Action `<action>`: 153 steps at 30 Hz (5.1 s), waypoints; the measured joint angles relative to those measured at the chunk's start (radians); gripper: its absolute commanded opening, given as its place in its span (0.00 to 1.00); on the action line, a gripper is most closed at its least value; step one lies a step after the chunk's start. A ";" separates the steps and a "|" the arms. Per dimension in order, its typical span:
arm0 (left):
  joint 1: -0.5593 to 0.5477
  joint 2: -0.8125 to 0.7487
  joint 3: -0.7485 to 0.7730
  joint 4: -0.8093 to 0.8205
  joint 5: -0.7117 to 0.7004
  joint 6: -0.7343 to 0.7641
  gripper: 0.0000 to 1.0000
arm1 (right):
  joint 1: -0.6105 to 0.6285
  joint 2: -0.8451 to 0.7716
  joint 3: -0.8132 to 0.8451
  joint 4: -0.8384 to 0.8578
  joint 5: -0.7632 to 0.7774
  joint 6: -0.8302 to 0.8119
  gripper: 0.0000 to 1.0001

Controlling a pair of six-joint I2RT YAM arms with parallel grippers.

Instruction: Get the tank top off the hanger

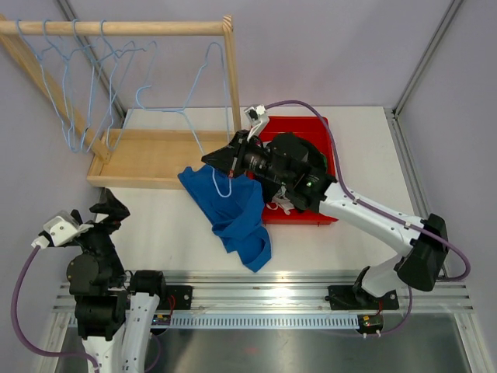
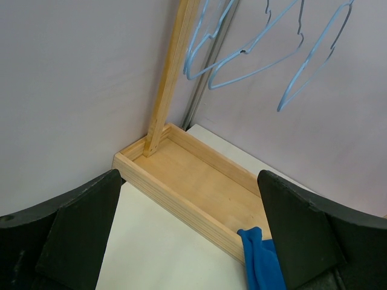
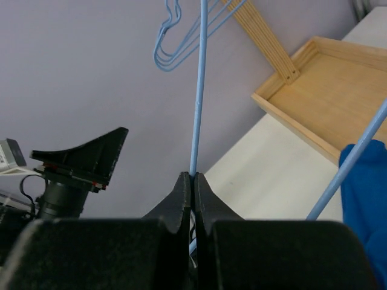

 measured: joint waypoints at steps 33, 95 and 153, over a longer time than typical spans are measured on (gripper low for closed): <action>-0.014 0.015 0.000 -0.009 0.002 0.000 0.99 | -0.126 0.578 0.450 0.649 -0.248 0.463 0.00; -0.052 -0.003 -0.014 -0.010 0.000 0.002 0.99 | -0.173 0.889 0.740 0.682 -0.067 0.666 0.34; -0.068 0.004 -0.014 -0.010 0.092 0.013 0.99 | 0.169 0.263 -0.071 -0.274 0.638 -0.488 0.99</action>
